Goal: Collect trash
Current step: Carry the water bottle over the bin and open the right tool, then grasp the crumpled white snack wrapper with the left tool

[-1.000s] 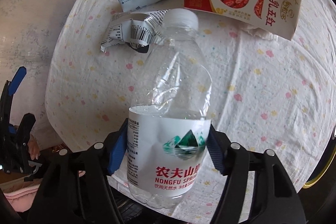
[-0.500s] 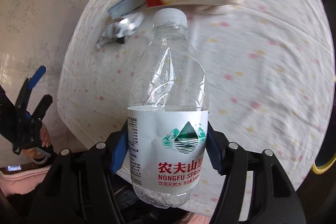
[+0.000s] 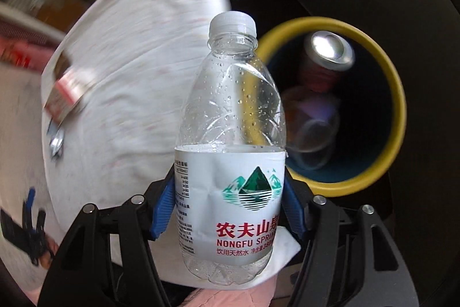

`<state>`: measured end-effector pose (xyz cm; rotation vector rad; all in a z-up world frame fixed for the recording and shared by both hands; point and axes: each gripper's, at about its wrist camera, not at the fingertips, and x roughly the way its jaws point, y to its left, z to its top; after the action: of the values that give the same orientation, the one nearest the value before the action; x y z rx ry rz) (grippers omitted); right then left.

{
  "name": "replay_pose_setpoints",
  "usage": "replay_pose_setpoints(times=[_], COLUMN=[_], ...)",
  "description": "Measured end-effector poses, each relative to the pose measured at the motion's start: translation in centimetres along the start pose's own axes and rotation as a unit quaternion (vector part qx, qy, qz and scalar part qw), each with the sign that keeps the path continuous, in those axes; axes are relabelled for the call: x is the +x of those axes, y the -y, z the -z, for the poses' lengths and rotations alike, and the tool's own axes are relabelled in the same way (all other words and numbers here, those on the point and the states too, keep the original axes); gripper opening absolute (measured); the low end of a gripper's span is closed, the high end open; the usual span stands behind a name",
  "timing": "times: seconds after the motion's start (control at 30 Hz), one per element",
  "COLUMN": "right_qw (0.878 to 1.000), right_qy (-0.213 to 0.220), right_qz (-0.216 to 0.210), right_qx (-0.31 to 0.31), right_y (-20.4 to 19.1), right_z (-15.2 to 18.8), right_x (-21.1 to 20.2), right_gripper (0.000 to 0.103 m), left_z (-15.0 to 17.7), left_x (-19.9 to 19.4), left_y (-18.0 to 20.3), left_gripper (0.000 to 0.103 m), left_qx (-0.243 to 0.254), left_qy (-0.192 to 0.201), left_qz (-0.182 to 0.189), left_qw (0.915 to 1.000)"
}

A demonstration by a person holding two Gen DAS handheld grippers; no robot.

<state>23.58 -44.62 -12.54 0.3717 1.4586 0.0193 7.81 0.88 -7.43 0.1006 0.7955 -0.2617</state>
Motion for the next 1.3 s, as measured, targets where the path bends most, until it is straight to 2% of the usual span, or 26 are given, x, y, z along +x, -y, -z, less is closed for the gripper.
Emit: replay_pose_setpoints(times=[0.23,0.37,0.47,0.53,0.77,0.87,1.07,1.17,1.3], right_qw=[0.995,0.988,0.984,0.983,0.986,0.988,0.988,0.987,0.987], right_qy=[-0.010,-0.018,0.005,0.024,0.072,0.089,0.092,0.084,0.069], right_qz=[-0.021,-0.041,-0.040,-0.044,-0.064,-0.090,-0.121,-0.131,-0.140], right_qx=[0.101,0.145,0.173,0.179,0.133,0.087,0.005,-0.025,-0.047], right_y=[7.5,8.7,10.0,9.9,6.8,3.5,-2.2,-4.1,-5.5], right_z=[-1.1,-1.8,-2.2,-2.1,0.0,1.5,3.5,4.2,4.8], right_x=[1.3,2.5,2.3,1.6,-1.1,-2.1,-2.4,-2.1,-1.5], right_gripper=[0.062,0.064,0.075,0.075,0.076,0.077,0.077,0.077,0.077], left_z=[-0.7,-0.9,-0.9,-0.9,-1.2,-1.4,-2.6,-3.6,-4.6], left_x=[0.5,0.9,0.9,0.8,1.3,1.8,3.4,4.5,6.3], left_y=[0.8,1.2,1.5,1.6,1.6,1.6,0.9,0.5,0.2], left_gripper=[0.098,0.098,0.098,0.098,0.098,0.098,0.098,0.098,0.097], left_qx=[0.008,0.009,0.012,0.016,0.015,0.027,0.058,0.095,0.165], left_qy=[-0.005,-0.007,-0.007,-0.007,-0.005,-0.003,0.004,0.018,0.015], left_qz=[0.004,0.009,0.012,0.013,0.024,0.029,0.036,0.039,0.087], left_qw=[1.0000,0.9999,0.9998,0.9998,0.9996,0.9992,0.9976,0.9945,0.9823])
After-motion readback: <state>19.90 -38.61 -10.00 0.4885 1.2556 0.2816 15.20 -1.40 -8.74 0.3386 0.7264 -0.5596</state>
